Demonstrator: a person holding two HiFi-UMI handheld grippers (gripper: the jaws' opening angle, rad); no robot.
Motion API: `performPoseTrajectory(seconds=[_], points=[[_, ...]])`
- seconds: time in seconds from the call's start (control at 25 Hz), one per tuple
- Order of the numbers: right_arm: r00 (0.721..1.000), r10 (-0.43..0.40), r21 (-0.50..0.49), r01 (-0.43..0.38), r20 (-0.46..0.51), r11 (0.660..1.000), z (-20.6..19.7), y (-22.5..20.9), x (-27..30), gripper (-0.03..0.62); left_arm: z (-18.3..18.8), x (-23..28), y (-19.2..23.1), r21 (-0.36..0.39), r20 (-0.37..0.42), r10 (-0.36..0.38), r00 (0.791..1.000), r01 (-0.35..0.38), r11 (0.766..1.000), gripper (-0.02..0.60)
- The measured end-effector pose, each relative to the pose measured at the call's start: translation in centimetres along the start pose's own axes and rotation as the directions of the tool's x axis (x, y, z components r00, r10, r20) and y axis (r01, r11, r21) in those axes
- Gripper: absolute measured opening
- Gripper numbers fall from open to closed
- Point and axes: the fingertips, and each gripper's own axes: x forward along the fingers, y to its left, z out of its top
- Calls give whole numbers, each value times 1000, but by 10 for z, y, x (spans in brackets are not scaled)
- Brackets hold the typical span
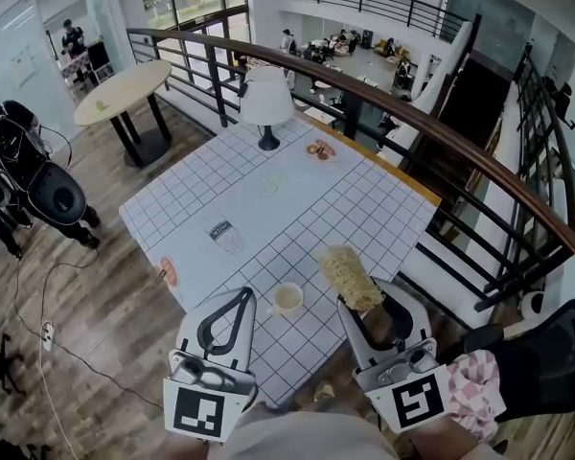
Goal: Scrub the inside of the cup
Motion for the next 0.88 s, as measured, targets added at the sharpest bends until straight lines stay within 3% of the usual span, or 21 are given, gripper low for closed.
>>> performPoseTrajectory(seconds=[0.88], points=[[999,18,45,-17,-33,999,-19,-1,6,152,-6,5,4,5,-28,21,999,-21,1000,12]])
